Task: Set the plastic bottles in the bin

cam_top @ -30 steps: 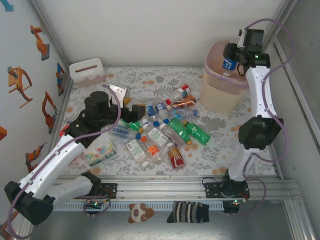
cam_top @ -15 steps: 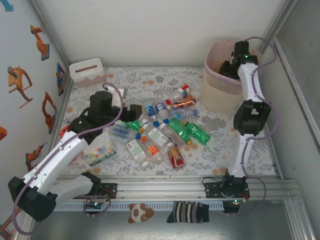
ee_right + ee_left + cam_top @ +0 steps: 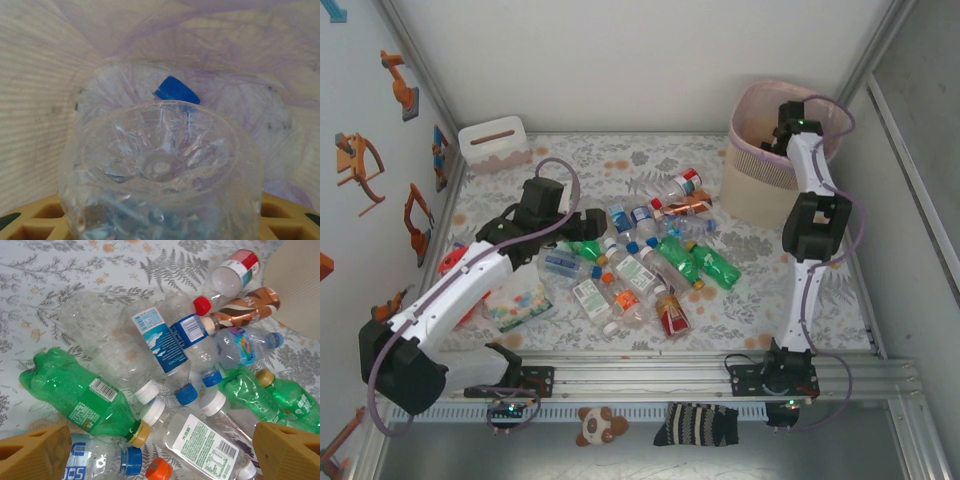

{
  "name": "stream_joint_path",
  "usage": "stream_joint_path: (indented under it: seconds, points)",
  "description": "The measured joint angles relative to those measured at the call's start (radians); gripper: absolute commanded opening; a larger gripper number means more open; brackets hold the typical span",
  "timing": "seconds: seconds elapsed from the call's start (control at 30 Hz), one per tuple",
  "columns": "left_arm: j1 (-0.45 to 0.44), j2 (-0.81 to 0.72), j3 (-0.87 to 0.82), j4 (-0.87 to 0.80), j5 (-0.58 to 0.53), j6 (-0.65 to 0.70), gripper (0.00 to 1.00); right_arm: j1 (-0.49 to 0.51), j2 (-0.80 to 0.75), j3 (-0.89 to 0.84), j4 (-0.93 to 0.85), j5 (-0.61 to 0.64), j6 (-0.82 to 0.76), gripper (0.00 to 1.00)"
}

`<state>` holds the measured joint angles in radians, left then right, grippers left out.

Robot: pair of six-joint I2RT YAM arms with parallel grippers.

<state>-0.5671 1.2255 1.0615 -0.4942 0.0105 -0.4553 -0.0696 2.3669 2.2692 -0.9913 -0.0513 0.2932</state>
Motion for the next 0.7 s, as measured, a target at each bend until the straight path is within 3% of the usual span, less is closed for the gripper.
stream_joint_path:
  seconds: [0.1,0.17,0.7]
  points:
    - [0.006,0.019,0.006,-0.015,-0.011,-0.025,0.93,0.000,-0.002,0.000,0.001,0.000,0.005,0.73]
    - [0.013,0.027,0.006,-0.032,-0.019,-0.049,0.92,0.000,-0.003,0.000,0.000,0.000,0.009,0.76]
    - [0.026,0.037,0.007,-0.134,-0.101,-0.263,0.87,-0.005,-0.206,0.002,-0.025,0.005,-0.001,0.78]
